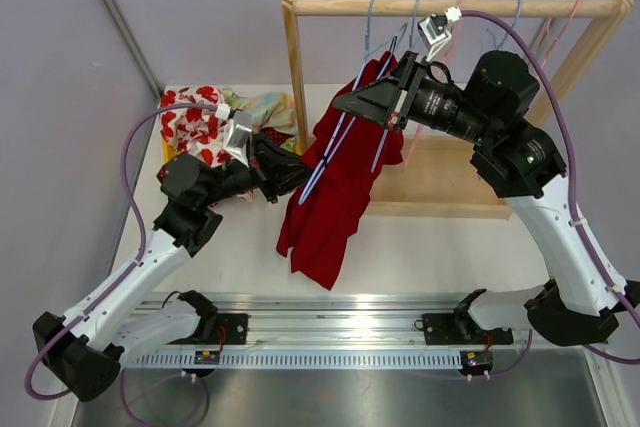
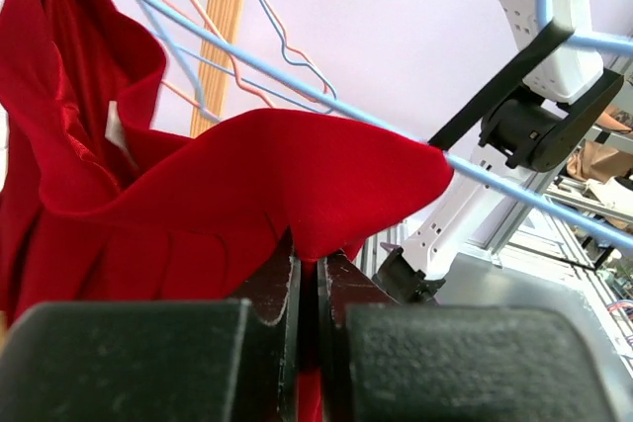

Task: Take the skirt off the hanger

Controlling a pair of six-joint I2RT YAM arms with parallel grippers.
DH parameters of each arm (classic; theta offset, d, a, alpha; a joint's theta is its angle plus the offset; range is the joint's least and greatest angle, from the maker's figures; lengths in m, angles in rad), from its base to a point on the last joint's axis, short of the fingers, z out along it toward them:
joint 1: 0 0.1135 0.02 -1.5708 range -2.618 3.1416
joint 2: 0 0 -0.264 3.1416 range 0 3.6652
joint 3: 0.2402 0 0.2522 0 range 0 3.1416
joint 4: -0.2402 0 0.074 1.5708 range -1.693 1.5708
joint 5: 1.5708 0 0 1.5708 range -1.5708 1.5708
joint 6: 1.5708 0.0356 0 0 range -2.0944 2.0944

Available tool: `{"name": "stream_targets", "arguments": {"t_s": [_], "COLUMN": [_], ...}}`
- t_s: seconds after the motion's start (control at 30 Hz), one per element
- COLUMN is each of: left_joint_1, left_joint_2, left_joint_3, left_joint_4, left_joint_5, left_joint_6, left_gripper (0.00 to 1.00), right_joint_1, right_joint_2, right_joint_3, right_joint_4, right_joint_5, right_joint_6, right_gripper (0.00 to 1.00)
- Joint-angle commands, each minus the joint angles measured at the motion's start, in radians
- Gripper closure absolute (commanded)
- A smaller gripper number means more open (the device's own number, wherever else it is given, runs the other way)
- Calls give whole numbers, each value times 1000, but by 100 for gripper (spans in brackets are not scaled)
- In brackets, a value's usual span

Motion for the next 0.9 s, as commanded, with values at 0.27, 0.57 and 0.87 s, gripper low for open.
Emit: {"name": "stream_targets", "arguments": {"t_s": [0.27,0.57,0.87], "left_joint_1": [-115,-116,-116], "left_joint_2": [-208,-385,-449], "left_joint_3": [33,195,200], "left_joint_4": [-201,-518,-592], "left_joint_5": [-159,-241,-273], "left_joint_6": [143,249,245], "left_gripper": [100,100,100], "right_joint_1": [3,3,3], "right_joint_2": [62,95,90], "right_joint_3": [49,20,12], "right_joint_4": [12,-2,-25], "right_joint_5": [135,181,231], "right_joint_6": [-184,-241,-277], "right_gripper": [100,100,100]}}
